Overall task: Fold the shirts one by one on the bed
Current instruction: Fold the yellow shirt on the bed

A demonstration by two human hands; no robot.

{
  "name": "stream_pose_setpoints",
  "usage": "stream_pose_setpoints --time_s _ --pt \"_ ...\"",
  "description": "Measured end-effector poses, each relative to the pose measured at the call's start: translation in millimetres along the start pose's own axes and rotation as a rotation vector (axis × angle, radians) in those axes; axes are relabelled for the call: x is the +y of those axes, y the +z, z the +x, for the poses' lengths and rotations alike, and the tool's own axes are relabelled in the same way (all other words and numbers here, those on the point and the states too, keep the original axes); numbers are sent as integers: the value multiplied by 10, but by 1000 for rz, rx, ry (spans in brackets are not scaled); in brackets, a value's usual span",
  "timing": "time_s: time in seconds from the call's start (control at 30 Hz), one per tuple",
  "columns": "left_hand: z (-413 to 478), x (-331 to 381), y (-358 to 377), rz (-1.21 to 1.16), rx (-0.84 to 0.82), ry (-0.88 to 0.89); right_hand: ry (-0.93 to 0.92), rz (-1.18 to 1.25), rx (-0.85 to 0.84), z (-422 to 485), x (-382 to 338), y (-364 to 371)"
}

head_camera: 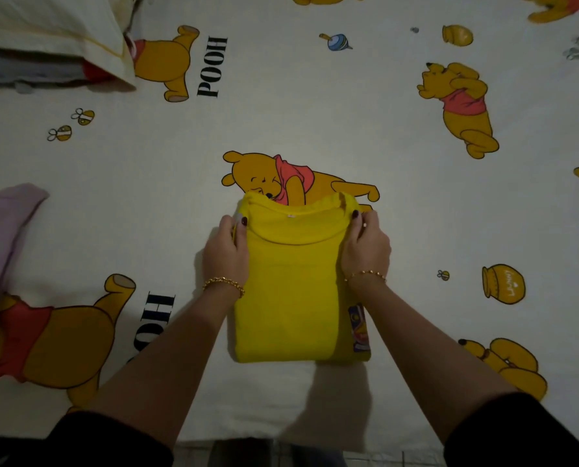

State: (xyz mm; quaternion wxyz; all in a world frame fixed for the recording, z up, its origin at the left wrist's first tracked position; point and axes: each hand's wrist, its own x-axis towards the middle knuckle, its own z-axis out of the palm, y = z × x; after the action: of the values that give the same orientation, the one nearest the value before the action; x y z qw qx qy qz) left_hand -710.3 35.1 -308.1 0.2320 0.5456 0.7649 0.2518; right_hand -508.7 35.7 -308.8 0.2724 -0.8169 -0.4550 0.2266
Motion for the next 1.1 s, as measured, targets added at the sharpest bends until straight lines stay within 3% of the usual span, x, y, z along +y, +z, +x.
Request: stream_pose_setpoints --time_s 0.23,0.47,0.57,0.7,0.87,0.97,1.03,1.1 --pt "-240 -85 -29 -174 -66 -222 120 71 -95 -256 199 -72" --pt "-979 -209 -137 -327 -107 -319 187 201 -155 -839 467 -250" --pt "-1148 -201 -135 -336 -38 -298 151 269 -126 -995 546 -260" --pt "-1205 -159 -201 -279 70 -135 106 289 -19 -1082 649 -296" --pt "-1290 -271 -172 -83 21 -105 103 199 -26 -1225 755 -297" --pt "-1300 -299 -167 55 34 -136 18 167 13 -1215 698 -314" --pt "-1289 -226 -173 92 115 -125 -132 87 39 -1203 642 -312" --pt "-1287 -111 -130 123 114 -3 -320 -79 -25 -1209 568 -272"
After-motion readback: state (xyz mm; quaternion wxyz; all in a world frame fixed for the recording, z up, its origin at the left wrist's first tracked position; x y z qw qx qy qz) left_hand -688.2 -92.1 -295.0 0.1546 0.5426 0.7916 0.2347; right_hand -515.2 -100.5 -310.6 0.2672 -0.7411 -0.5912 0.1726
